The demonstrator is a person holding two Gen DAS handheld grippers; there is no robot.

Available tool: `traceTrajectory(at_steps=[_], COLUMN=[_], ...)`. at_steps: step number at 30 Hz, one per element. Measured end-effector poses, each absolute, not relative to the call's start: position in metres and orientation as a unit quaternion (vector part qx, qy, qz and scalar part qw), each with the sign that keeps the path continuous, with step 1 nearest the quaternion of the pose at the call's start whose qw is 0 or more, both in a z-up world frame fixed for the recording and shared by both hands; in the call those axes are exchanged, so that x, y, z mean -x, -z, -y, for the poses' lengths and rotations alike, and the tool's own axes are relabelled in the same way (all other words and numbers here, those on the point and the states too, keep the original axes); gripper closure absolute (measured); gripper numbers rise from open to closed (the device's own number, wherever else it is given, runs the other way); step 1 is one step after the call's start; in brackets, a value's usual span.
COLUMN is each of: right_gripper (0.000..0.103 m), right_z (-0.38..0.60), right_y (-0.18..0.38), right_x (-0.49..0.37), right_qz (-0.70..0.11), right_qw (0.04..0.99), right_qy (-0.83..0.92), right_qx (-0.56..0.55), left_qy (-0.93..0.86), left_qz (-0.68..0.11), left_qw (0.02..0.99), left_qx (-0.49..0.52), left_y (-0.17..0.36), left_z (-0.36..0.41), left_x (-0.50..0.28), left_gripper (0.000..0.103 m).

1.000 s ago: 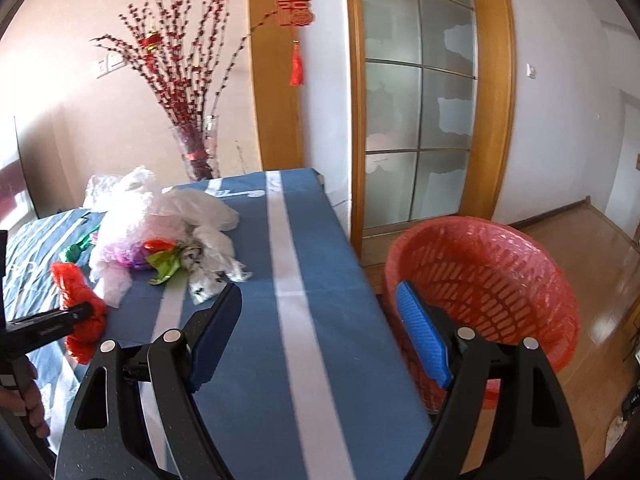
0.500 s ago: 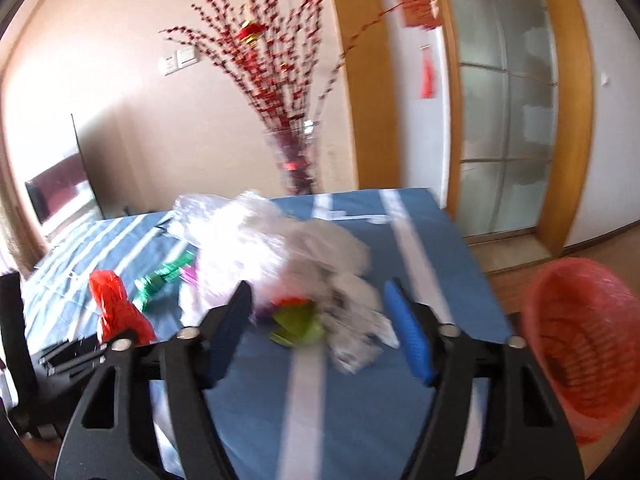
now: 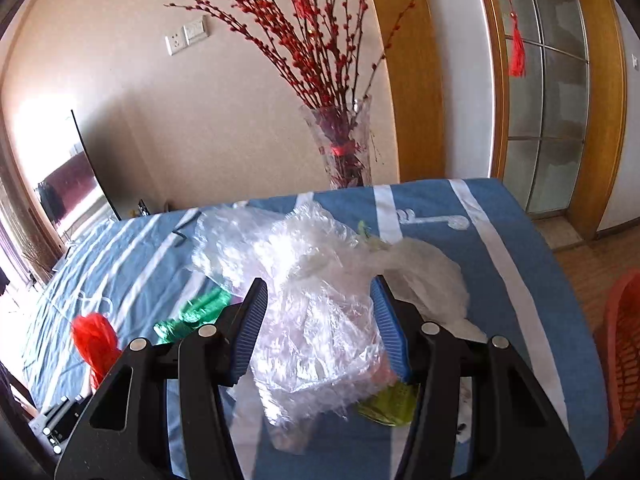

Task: Collect trash
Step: 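Grasp the clear bubble wrap with the right tool, then carry red bag and bubble wrap to the basket and release both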

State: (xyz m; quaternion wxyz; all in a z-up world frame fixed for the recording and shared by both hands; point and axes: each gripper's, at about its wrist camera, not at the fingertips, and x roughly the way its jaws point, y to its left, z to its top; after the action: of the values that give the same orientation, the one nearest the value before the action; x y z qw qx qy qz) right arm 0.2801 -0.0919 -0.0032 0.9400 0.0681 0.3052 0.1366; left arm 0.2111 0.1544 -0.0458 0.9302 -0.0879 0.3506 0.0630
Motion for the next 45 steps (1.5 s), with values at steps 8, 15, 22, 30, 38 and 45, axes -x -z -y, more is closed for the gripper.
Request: traceTrajectory(at_steps=[8,15,22,30,38,45], right_gripper=[0.048,0.087,0.095,0.095,0.095,0.095], right_z=[0.080,0.074,0.104,0.161,0.206,0.248], right_y=[-0.006,0.026,0.021,-0.020,-0.024,-0.019], right_x=[-0.279,-0.304,-0.277,-0.230,-0.196,-0.172], right_qz=[-0.275,-0.346,-0.322,-0.261,-0.242,-0.239], right_qw=[0.952,0.931,0.938,0.953,0.962,0.964], right_qy=[-0.122,-0.116,-0.116,-0.109,-0.065,-0.024], right_qx=[-0.052,-0.032,-0.061,-0.110,-0.106,-0.112], left_qy=[-0.058,-0.055,-0.048,-0.018,0.031,0.093], left_qz=[-0.348,-0.345,-0.342,-0.330,-0.323,-0.317], left_qw=[0.932,0.933,0.935,0.940,0.944,0.943], left_qx=[0.088,0.083,0.083,0.079,0.064,0.047], left_y=[0.044,0.041,0.038,0.023,0.008,0.000], left_z=[-0.154,-0.152,-0.149,-0.126,-0.082,-0.029], left_x=[-0.212,-0.212,-0.212,-0.208,-0.201,-0.194], left_gripper=[0.070,0.070,0.070,0.070,0.070,0.070])
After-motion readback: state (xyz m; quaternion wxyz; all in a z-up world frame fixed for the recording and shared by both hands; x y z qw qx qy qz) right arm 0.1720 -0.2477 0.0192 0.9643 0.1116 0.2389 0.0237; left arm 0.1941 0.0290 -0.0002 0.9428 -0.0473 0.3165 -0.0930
